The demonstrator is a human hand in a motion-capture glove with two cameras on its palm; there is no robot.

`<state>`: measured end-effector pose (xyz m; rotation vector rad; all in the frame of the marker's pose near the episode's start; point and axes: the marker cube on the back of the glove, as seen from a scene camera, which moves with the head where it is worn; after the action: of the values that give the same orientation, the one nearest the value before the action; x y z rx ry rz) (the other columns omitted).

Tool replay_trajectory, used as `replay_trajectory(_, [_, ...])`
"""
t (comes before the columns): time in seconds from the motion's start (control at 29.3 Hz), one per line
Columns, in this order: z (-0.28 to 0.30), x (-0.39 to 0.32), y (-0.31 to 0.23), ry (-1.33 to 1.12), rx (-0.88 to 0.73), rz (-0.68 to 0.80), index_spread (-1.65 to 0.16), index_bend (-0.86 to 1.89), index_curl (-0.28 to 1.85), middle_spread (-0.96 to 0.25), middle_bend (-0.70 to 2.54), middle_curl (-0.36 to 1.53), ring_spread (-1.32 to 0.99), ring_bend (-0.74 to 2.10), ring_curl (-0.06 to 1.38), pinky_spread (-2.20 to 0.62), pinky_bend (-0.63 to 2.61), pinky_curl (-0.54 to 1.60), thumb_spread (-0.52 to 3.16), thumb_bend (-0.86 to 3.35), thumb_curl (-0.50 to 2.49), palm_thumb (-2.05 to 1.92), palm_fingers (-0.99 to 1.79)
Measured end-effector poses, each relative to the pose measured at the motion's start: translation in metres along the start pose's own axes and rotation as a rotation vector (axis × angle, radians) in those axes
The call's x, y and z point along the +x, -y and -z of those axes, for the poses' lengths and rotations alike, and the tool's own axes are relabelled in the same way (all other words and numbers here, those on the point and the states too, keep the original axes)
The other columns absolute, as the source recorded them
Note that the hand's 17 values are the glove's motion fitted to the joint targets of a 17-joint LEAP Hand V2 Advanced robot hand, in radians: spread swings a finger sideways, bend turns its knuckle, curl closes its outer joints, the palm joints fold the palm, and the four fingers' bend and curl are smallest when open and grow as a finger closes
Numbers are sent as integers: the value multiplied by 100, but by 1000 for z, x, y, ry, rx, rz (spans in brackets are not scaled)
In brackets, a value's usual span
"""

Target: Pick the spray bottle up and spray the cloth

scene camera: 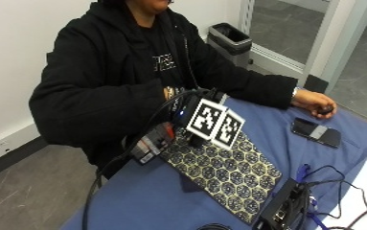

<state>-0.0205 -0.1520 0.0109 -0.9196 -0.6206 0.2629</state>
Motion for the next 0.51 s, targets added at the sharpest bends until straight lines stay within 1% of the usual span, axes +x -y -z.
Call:
replay_trajectory(0.14, [24, -65, 5, -6, 115, 234, -26, 18, 59, -17, 66, 61, -20, 71, 50, -26, 53, 43, 149, 11, 55, 100, 129])
replay_trajectory(0.34, [45, -136, 36, 98, 246, 560, -26, 19, 60, -17, 65, 61, -20, 71, 50, -26, 53, 43, 150, 10, 55, 100, 129])
replay_trajectory(0.51, [59, -171, 73, 207, 443, 748, -26, 19, 60, -16, 65, 61, -20, 71, 50, -26, 53, 43, 150, 10, 56, 100, 129])
